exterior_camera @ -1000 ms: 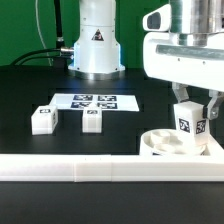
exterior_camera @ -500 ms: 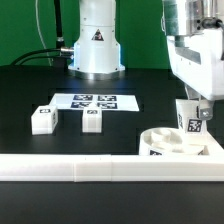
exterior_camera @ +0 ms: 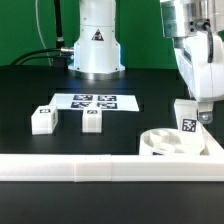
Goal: Assemble stool
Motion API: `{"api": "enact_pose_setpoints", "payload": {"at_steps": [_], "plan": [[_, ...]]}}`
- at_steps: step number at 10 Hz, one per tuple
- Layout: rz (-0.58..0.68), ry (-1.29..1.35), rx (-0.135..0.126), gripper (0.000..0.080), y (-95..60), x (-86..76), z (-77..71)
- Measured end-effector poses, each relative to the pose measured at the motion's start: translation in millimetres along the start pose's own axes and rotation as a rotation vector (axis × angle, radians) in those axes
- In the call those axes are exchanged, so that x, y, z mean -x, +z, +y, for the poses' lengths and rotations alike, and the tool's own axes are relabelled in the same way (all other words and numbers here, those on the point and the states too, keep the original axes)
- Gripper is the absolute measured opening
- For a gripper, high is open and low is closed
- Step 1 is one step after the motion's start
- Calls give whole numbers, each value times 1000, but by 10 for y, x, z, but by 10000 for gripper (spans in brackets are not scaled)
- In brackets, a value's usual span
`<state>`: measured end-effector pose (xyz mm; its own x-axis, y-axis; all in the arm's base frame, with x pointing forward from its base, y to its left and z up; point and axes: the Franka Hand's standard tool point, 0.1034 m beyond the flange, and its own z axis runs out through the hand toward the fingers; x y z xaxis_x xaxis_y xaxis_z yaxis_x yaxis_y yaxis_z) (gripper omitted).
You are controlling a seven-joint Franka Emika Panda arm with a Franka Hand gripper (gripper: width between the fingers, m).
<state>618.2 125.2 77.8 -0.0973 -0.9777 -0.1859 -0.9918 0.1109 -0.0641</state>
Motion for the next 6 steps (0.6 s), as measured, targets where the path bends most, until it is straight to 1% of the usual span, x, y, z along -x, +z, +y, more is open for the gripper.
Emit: {"api": "enact_pose_setpoints", "payload": {"at_steps": [1,2,3,5,6], "plan": [[-7,-88,-13,634,-152,41,-35],[-15,-103,-22,645,-276,118,-32],[-16,-184,-28,645,-310,147,-42],[-11,-402,-26,649,-284,130,-35],[-10,-446,-26,649,-284,130,-35]]}}
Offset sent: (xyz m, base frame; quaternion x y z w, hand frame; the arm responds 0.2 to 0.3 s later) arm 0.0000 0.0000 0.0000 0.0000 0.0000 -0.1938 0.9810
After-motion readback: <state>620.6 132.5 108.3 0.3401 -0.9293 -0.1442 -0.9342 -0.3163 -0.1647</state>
